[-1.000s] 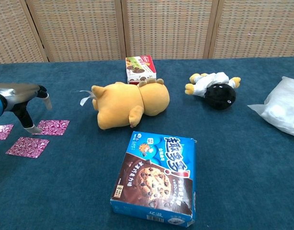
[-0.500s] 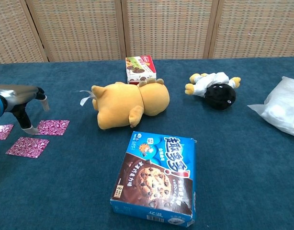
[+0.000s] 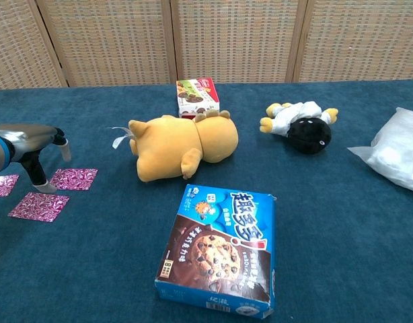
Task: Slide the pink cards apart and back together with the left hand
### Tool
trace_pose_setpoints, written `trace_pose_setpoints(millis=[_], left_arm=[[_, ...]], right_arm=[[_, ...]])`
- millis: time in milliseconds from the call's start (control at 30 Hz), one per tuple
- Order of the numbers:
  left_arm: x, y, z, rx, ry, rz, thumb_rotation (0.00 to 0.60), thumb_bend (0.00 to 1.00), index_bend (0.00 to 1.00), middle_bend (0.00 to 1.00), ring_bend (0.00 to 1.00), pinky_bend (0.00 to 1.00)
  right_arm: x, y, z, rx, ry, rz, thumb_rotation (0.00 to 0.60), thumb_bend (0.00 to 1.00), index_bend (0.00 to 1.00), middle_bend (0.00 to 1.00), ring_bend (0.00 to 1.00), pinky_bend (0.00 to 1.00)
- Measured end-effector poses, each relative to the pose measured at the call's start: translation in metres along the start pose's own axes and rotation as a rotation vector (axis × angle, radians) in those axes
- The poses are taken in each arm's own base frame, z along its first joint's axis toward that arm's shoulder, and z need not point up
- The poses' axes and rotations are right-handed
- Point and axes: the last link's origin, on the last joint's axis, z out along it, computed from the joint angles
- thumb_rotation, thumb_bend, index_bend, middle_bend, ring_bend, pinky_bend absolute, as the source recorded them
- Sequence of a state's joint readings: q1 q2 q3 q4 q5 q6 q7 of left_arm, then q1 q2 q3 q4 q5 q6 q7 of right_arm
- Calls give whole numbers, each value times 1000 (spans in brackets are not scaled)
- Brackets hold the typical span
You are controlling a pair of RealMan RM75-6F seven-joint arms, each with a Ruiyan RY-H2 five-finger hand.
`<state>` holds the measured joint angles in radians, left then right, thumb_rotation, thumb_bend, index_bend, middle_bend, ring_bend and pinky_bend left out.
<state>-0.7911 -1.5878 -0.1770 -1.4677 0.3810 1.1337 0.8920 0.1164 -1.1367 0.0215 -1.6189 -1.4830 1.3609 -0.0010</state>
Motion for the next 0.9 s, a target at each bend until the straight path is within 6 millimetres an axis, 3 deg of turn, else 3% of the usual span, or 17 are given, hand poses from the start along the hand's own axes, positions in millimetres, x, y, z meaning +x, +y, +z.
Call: trace_pose_setpoints(millis=[900], left_arm=[[-3,8,8,11,-2,27,600,252,314,0,0,0]], right_arm=[[-2,3,1,-14,-9,3,600,0,0,0,0,0]])
